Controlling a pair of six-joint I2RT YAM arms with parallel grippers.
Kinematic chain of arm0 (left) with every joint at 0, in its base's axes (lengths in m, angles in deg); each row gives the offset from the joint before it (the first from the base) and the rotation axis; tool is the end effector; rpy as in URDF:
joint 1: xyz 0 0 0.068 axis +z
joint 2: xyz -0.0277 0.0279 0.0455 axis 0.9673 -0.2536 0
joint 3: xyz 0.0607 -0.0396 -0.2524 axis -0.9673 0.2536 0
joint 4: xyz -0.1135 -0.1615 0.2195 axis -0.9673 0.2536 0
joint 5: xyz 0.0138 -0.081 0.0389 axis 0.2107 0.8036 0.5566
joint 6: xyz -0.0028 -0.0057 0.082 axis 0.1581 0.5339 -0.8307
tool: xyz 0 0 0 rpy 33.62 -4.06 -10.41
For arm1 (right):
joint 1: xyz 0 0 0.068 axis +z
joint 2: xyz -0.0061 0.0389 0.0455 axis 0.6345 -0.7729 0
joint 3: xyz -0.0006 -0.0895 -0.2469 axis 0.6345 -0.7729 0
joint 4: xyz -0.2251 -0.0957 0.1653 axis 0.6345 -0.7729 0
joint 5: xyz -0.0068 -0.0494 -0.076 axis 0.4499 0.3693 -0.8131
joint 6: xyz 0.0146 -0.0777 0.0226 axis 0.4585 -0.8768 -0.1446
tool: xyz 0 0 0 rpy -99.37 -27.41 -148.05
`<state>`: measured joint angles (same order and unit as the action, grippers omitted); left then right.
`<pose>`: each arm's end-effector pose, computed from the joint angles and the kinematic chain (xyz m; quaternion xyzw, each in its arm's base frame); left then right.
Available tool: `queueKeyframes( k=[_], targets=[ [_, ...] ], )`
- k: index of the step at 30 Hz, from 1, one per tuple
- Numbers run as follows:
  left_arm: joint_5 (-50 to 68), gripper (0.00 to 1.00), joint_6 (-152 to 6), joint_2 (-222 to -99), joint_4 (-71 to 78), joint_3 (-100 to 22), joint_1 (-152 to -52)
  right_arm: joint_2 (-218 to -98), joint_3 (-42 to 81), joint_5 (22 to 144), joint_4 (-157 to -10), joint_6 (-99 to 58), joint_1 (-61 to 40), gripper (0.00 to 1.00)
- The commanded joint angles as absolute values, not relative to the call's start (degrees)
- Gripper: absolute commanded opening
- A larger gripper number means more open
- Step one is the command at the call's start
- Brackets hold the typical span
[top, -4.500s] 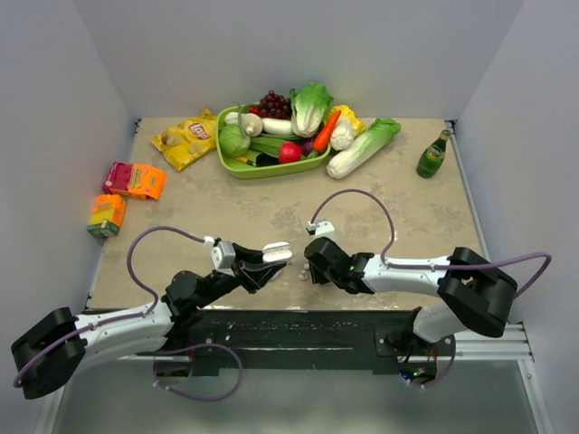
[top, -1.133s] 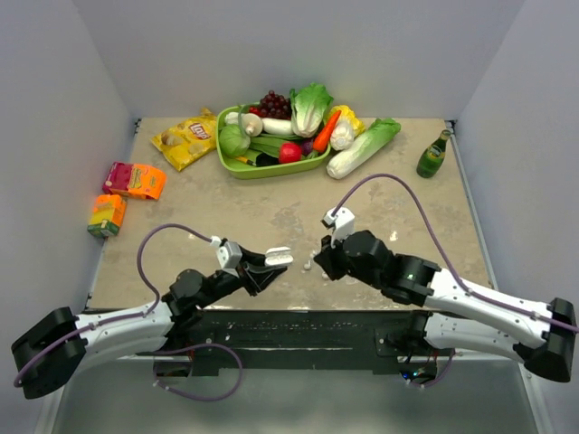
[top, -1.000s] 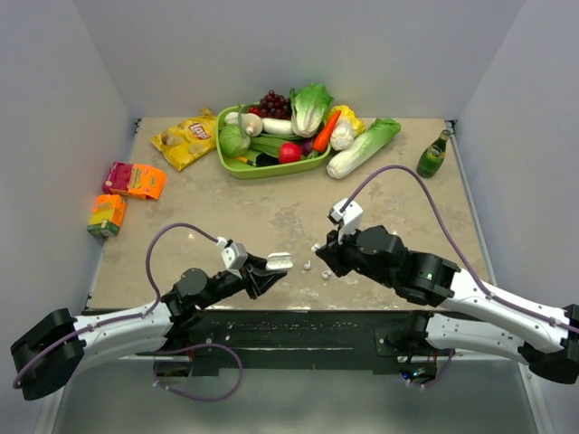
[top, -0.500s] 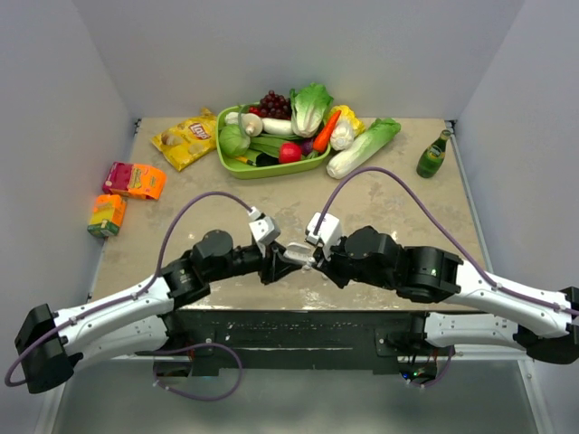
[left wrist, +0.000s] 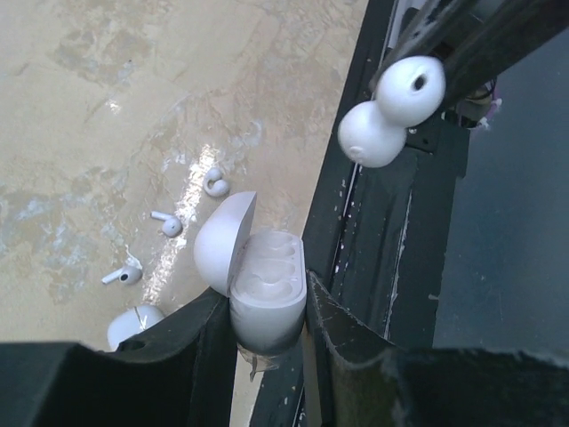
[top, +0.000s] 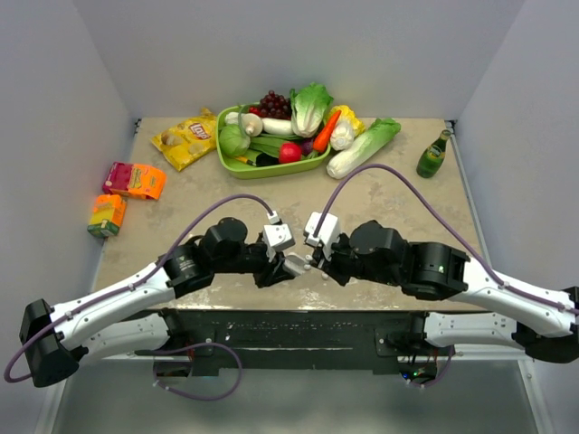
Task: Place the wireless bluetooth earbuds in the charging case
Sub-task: Place the earbud in the charging case.
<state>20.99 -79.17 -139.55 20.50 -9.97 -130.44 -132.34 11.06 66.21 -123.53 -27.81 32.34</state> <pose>0.1443 -0.2498 0.2607 0.4372 0.7189 -0.3881 0.3761 0.0942 0.2483 0.3663 -0.4717 0.7199 0.2370 0.4507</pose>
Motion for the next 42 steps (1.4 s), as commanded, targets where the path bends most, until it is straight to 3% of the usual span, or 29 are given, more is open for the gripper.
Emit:
queueKeyframes(
  k=[1, 14, 42],
  targets=[
    [26.9, 0.0, -83.0, -139.2, 18.9, -9.1, -130.2, -133.9, 13.7, 67.9, -124.9, -29.6, 33.1, 0.0],
    [40.1, 0.0, -94.3, -142.8, 19.4, -12.7, -130.0, -136.4, 16.9, 68.2, -129.7, -30.9, 34.0, 0.0],
    [42.7, 0.0, -98.0, -141.8, 19.3, -14.0, -127.3, -140.0, 14.3, 71.4, -127.7, -30.8, 35.9, 0.0]
  ],
)
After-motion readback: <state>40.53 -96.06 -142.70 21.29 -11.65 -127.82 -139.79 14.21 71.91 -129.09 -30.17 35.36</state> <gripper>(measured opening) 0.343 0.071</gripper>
